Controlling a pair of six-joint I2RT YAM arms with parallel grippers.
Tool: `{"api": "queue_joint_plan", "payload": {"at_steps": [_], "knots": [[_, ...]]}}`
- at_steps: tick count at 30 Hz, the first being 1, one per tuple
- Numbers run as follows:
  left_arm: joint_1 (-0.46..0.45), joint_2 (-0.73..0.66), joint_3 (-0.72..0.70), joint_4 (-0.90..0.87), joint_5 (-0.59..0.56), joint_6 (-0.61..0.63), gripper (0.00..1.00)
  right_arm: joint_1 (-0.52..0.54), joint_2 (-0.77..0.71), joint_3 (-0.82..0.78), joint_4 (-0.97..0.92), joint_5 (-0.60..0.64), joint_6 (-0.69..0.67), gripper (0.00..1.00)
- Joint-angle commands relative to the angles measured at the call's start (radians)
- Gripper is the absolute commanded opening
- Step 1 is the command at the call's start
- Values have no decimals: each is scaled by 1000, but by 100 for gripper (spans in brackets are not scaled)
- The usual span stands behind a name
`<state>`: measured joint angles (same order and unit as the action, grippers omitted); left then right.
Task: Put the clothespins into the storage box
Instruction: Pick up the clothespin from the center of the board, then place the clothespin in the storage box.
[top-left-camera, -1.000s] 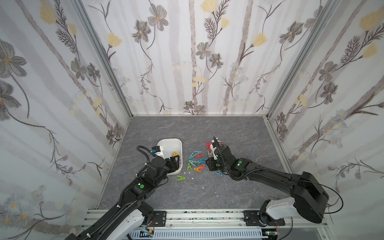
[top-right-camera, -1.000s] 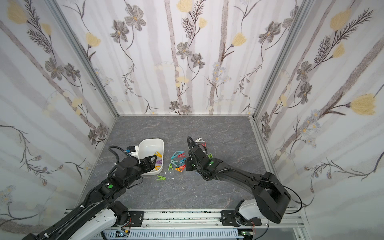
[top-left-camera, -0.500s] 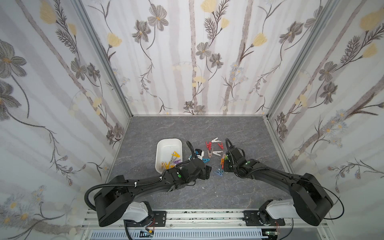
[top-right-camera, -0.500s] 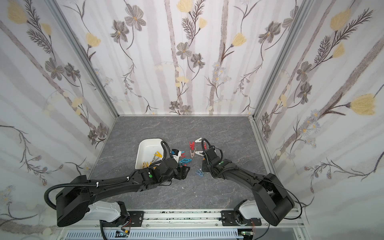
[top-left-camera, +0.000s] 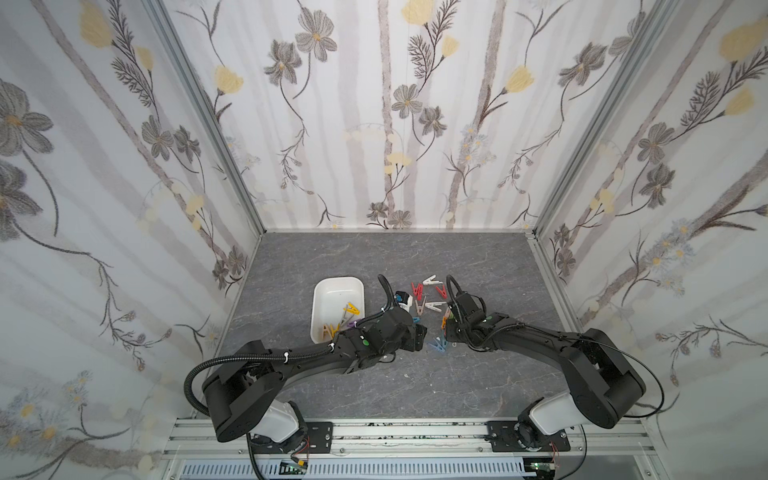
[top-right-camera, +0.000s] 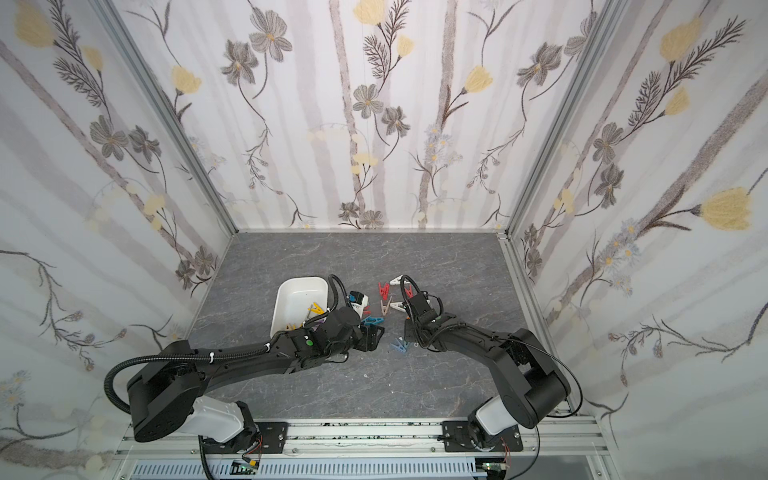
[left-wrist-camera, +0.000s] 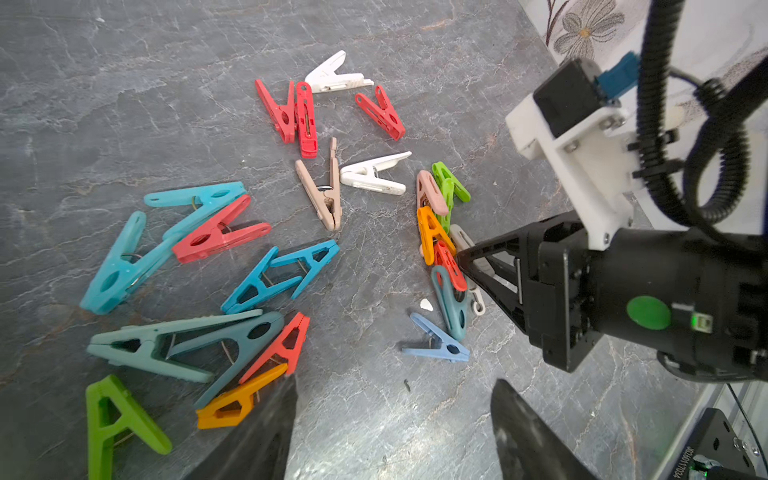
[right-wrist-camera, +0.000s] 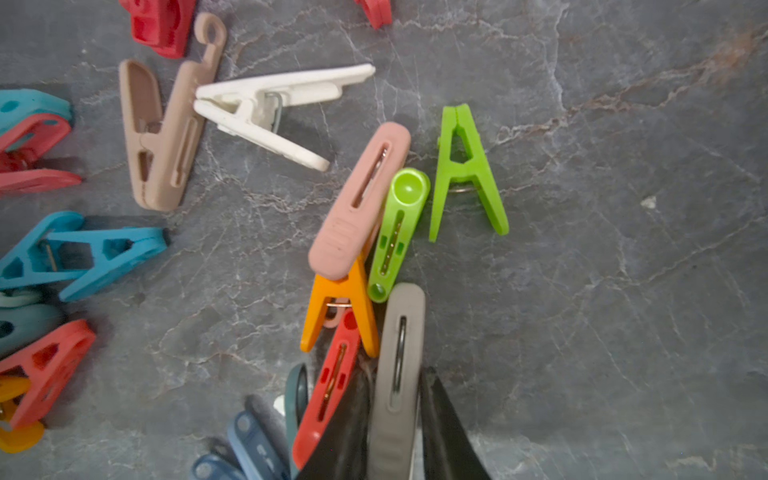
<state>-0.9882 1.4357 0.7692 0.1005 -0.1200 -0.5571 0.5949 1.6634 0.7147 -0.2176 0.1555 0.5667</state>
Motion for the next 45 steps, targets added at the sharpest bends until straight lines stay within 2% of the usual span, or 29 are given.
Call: {"api": "queue_joint_plan", "payload": {"at_steps": [1,8,15,18,20,23,28,34,37,39,42,45], "knots": [[3,-42,-32,42,-39,-23,74,0,-1,2,14,11,-9,18],[17,-119,-120,79,-53,-67,74,17,-61,0,-33,48,-21,12],[101,-186,-125,44,-46,-47,74,118,-141,31,-87,39,-8,12],[160,-251,-128,-4,-57,-45,73,177,-147,93,-95,-4,2,12],[217,-306,-140,-45,-66,-60,74,218,-145,128,-49,-89,15,11],[307,-391,-162,-108,-78,-76,73,315,-87,203,41,-198,55,11],[441,-501,-182,-227,-129,-68,73,377,82,352,225,-310,135,10],[542,-597,-214,-282,-108,-79,72,399,292,572,264,-316,141,11],[554,-619,-224,-293,-84,-78,70,394,371,652,244,-312,124,14],[554,-623,-227,-299,-66,-84,70,392,417,710,202,-307,105,22],[553,-632,-237,-311,-52,-100,69,385,420,730,186,-302,93,33],[550,-641,-249,-322,-32,-110,66,379,381,711,172,-276,82,36]]}}
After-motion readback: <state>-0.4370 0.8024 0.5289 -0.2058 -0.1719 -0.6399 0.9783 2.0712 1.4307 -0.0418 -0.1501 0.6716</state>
